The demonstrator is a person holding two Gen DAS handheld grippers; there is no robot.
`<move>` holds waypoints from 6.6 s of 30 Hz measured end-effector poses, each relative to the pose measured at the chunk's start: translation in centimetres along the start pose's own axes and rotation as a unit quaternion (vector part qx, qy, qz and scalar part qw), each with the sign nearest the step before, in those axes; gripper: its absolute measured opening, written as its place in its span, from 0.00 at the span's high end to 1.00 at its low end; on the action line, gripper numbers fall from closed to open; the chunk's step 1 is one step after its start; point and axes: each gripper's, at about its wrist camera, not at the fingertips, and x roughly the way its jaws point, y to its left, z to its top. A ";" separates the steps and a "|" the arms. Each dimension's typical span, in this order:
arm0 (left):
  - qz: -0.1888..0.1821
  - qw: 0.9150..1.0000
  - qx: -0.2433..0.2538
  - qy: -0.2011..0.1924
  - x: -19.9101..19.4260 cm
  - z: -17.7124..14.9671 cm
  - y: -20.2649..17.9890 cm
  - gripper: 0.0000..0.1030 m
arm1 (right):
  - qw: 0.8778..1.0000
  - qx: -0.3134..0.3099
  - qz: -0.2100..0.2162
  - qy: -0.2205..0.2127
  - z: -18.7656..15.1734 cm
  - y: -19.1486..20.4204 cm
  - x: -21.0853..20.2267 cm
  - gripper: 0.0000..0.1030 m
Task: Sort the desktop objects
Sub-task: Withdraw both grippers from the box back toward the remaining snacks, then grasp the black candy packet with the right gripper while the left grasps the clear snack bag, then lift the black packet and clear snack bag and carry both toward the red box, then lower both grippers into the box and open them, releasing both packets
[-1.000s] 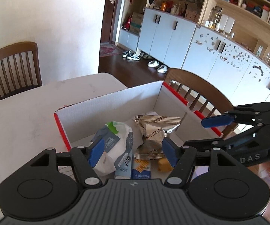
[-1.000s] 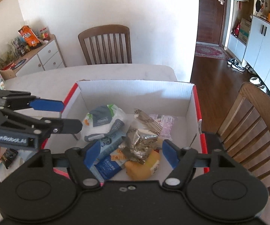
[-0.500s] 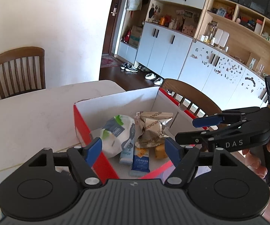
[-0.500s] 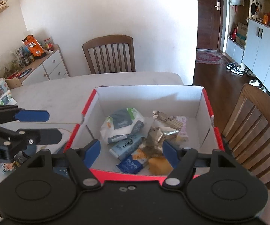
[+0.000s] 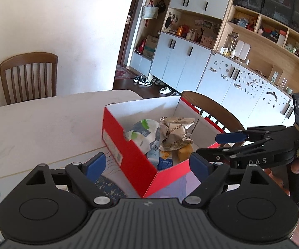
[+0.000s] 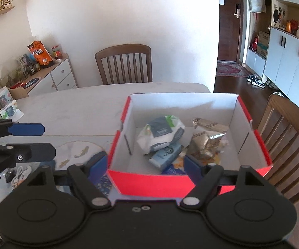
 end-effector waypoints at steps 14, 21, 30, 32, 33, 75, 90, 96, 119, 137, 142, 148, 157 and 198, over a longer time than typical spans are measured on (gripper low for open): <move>0.018 1.000 0.007 -0.018 -5.0 -2.9 4.6 0.00 | 1.000 0.018 -0.018 -0.013 -2.4 6.4 0.1 0.13; 0.025 0.999 0.005 -0.034 -7.1 -4.3 7.4 0.00 | 0.999 0.008 -0.032 -0.022 -3.4 10.3 1.0 0.10; 0.034 0.999 -0.022 -0.029 -8.9 -7.1 11.3 0.00 | 0.999 0.008 -0.031 -0.011 -5.0 14.4 2.6 0.08; 0.041 0.999 -0.025 -0.025 -9.2 -7.8 12.1 0.00 | 0.999 0.009 -0.031 -0.007 -5.3 15.2 3.0 0.07; 0.043 0.998 -0.027 -0.024 -9.4 -8.1 12.4 0.00 | 0.999 0.010 -0.030 -0.005 -5.5 15.5 3.2 0.07; 0.127 0.985 -0.105 0.052 -9.8 -16.2 25.9 0.01 | 0.996 0.000 -0.046 0.073 -7.0 25.7 13.0 0.14; 0.113 0.985 -0.109 0.066 -9.4 -17.1 26.4 0.47 | 0.992 -0.005 -0.038 0.117 -7.7 26.3 15.9 0.44; 0.112 0.986 -0.102 0.069 -9.1 -17.1 26.1 0.57 | 0.992 -0.006 -0.025 0.122 -7.6 26.2 16.1 0.57; 0.127 0.984 -0.114 0.057 -10.2 -16.2 24.8 0.68 | 0.994 0.002 -0.020 0.104 -6.9 24.9 14.1 0.67; 0.109 0.989 -0.096 0.034 -11.1 -13.5 20.1 0.68 | 0.998 0.008 -0.012 0.064 -6.0 23.3 9.5 0.67; 0.101 0.991 -0.084 0.027 -10.7 -12.4 18.2 0.68 | 0.998 0.013 -0.007 0.054 -5.8 22.1 8.0 0.67; 0.091 0.992 -0.078 0.026 -9.7 -11.3 15.8 0.68 | 0.999 0.018 -0.006 0.050 -5.5 20.4 6.5 0.67; 0.071 0.995 -0.068 0.020 -7.6 -9.3 11.9 0.68 | 0.999 0.017 -0.007 0.043 -4.9 17.1 4.4 0.67; 0.007 1.000 0.003 0.024 6.3 2.6 -3.7 0.68 | 0.999 0.022 -0.024 0.004 0.7 -3.2 -0.1 0.66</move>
